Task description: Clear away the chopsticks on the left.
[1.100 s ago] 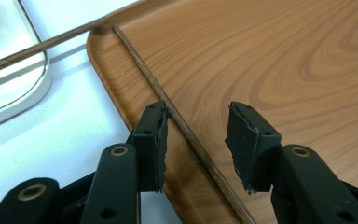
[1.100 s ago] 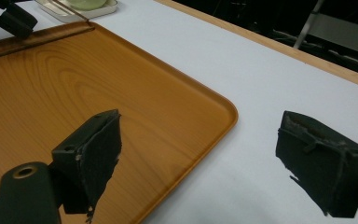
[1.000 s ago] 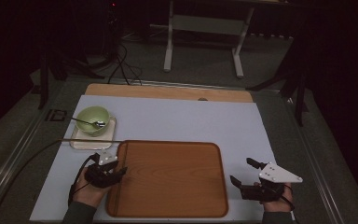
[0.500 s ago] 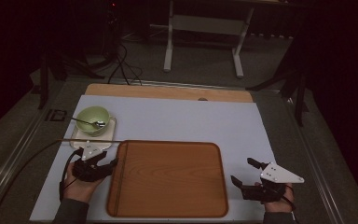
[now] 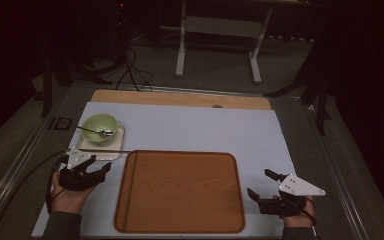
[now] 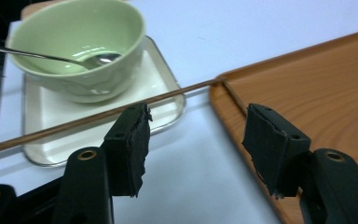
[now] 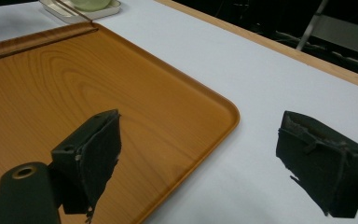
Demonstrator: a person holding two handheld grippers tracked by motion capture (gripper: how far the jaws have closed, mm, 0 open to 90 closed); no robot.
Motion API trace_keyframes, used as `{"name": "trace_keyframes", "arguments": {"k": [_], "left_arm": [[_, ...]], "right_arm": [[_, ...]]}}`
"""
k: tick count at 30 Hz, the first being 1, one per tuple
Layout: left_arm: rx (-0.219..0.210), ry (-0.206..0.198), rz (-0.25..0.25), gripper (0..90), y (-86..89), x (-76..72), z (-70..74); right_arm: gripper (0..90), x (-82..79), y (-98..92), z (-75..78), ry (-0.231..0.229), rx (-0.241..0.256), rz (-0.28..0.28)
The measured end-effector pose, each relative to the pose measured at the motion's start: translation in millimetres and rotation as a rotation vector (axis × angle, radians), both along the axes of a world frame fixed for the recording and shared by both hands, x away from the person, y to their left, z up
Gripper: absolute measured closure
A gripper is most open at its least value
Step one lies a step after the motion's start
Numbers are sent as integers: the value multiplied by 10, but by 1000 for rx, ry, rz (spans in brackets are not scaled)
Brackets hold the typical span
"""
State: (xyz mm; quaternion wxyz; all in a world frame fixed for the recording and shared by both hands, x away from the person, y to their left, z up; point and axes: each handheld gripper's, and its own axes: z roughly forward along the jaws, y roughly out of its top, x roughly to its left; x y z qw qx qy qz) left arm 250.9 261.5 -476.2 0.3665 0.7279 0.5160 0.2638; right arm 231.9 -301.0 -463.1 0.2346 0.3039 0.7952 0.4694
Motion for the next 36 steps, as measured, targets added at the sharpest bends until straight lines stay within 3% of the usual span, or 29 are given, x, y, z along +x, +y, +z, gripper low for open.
{"name": "trace_keyframes", "arguments": {"k": [2,10,17,22,27,36], "left_arm": [[0,0,0,407,0,0,0],[-70,8,55,357,159,122,-71],[-30,7,72,316,233,236,-70],[11,32,96,237,284,336,-137],[47,42,93,213,306,414,-164],[36,50,80,244,419,628,-198]], "right_arm": [[133,0,1,0,0,0,0],[133,3,4,-11,9,13,-7],[133,6,4,-17,9,9,-7],[134,1,1,-17,10,14,-11],[134,8,6,-22,13,7,-9],[134,10,10,-24,14,9,-7]]}}
